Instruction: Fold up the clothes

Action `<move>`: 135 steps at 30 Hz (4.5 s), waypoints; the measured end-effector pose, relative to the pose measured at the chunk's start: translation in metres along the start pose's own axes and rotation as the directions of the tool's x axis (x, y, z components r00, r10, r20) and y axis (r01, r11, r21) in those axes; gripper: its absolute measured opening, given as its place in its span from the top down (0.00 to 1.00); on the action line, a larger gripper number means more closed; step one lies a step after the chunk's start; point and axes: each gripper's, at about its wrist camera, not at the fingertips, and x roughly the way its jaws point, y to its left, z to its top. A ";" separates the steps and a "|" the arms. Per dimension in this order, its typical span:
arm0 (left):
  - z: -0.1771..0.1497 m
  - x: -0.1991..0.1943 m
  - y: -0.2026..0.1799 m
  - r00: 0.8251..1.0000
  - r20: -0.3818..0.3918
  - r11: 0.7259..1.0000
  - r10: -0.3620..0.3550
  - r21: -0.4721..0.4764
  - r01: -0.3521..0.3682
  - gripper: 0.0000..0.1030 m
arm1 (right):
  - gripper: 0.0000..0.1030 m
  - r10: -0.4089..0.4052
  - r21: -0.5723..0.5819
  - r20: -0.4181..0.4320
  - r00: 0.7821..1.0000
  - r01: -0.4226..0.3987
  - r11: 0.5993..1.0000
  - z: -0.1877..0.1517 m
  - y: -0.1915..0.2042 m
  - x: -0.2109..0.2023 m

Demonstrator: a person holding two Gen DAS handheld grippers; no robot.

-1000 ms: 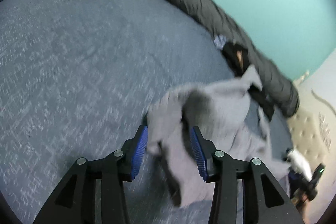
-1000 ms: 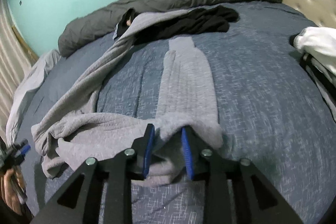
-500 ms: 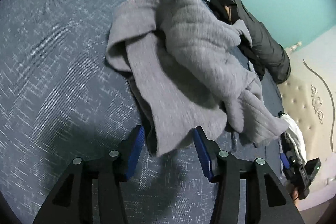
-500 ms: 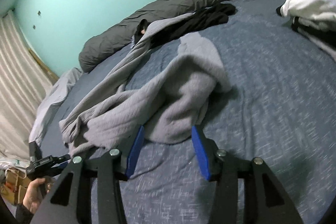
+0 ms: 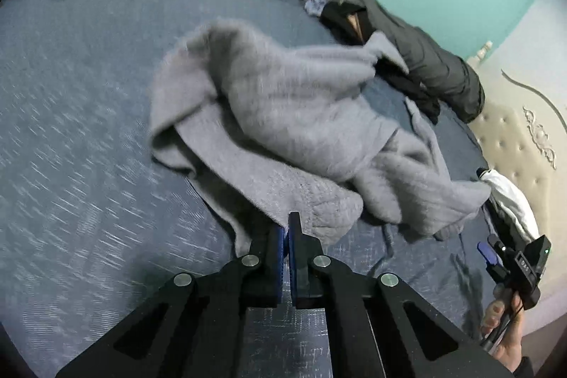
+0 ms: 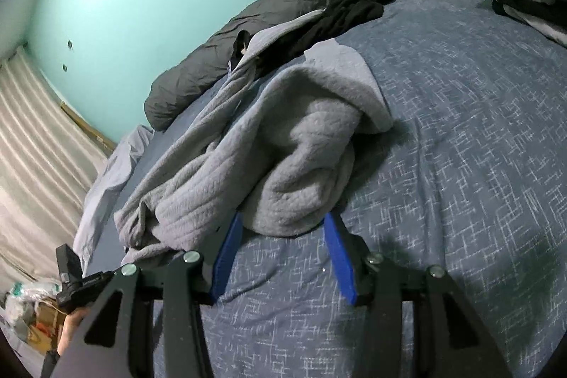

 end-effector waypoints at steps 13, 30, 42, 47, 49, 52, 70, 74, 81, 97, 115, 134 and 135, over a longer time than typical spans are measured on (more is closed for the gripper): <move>0.015 -0.059 0.065 0.977 0.150 0.977 0.149 -0.172 -0.123 0.98 | 0.52 0.030 0.027 0.010 0.999 -0.031 0.999 0.002 -0.003 -0.008; 0.010 -0.034 0.072 0.994 0.068 0.980 0.081 -0.189 -0.067 0.41 | 0.52 0.006 0.026 -0.041 0.999 -0.005 1.000 -0.006 -0.005 0.008; 0.013 -0.005 0.055 0.992 -0.002 0.991 0.127 -0.031 -0.127 0.91 | 0.52 0.014 0.023 -0.051 0.999 -0.013 1.000 -0.006 -0.003 0.012; 0.021 -0.037 0.063 0.981 0.109 0.985 0.162 -0.072 -0.154 0.92 | 0.52 0.010 0.025 -0.040 0.999 -0.009 1.000 -0.002 -0.003 0.007; 0.021 -0.048 0.071 0.977 0.132 0.983 0.168 -0.100 -0.155 0.92 | 0.52 0.000 0.031 -0.028 1.000 0.001 1.000 0.001 -0.006 0.001; 0.018 -0.054 0.081 0.976 0.135 0.979 0.171 -0.134 -0.153 0.92 | 0.52 -0.038 0.027 -0.007 0.999 0.038 0.999 0.014 -0.010 -0.009; 0.027 -0.050 0.084 0.969 0.174 0.975 0.174 -0.169 -0.145 0.92 | 0.41 -0.215 0.129 -0.195 0.957 0.242 0.962 0.146 -0.069 0.090; 0.023 -0.052 0.087 0.971 0.168 0.975 0.170 -0.175 -0.140 0.92 | 0.42 -0.194 0.107 -0.262 0.945 0.228 0.968 0.139 -0.065 0.114; 0.024 -0.053 0.085 0.971 0.171 0.975 0.169 -0.170 -0.140 0.92 | 0.91 -0.185 0.002 -0.321 0.929 0.196 0.981 0.121 -0.045 0.123; 0.036 -0.110 0.087 0.937 0.303 0.973 0.174 -0.198 -0.116 0.92 | 0.96 -0.293 -0.152 -0.122 0.948 0.274 0.950 0.192 0.025 -0.069; 0.009 -0.124 0.157 0.941 0.229 0.910 0.249 -0.388 -0.146 0.92 | 0.87 -0.387 -0.191 -0.330 0.861 0.340 0.921 0.118 0.010 -0.006; 0.010 -0.110 0.151 0.937 0.204 0.915 0.285 -0.348 -0.202 0.92 | 0.41 -0.372 -0.139 -0.168 0.913 0.351 0.926 0.133 -0.060 -0.055; 0.010 -0.110 0.150 0.937 0.204 0.915 0.285 -0.348 -0.202 0.92 | 0.41 -0.384 -0.147 -0.190 0.904 0.360 0.921 0.129 -0.065 -0.051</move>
